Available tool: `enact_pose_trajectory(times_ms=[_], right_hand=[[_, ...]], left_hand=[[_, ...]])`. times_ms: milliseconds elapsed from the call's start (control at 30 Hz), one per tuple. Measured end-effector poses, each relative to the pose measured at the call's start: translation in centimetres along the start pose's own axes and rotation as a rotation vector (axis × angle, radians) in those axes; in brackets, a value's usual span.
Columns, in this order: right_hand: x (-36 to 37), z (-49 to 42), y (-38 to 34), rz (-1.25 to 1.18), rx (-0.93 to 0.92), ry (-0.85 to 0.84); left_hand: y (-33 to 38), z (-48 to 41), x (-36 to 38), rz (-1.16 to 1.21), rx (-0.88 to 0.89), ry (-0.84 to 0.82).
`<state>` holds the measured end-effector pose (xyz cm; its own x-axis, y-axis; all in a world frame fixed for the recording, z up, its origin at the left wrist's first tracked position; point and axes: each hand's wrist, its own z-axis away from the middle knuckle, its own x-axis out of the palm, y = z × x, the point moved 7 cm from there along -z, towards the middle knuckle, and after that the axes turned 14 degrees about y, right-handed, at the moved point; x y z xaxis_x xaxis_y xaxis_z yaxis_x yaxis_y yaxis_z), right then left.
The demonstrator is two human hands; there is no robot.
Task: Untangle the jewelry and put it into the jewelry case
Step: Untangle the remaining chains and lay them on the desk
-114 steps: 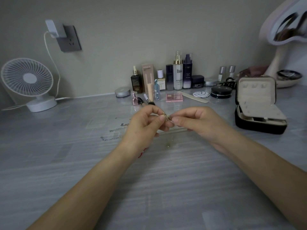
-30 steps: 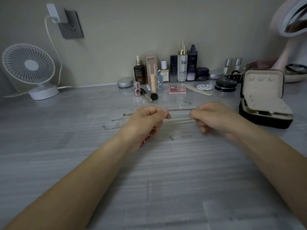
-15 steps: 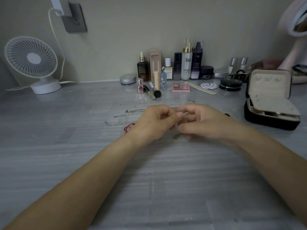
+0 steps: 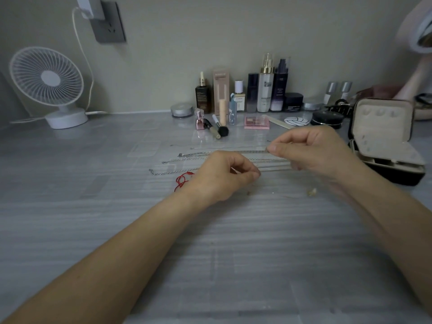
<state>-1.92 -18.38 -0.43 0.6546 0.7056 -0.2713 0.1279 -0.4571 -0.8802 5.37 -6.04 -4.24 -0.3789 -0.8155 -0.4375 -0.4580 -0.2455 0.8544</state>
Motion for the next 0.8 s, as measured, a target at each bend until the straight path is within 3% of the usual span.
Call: enact_pose_trajectory(times_ms=[633,800], right_hand=[[0.3,-0.4,3.0,0.459,0.110,-0.076],[2.3,0.5,2.4,0.284,0.035,-0.247]], left_hand=[[0.0,0.1,-1.0,-0.024,-0.100,0.046],[0.4,0.3,-0.8,-0.011,-0.102,0.026]])
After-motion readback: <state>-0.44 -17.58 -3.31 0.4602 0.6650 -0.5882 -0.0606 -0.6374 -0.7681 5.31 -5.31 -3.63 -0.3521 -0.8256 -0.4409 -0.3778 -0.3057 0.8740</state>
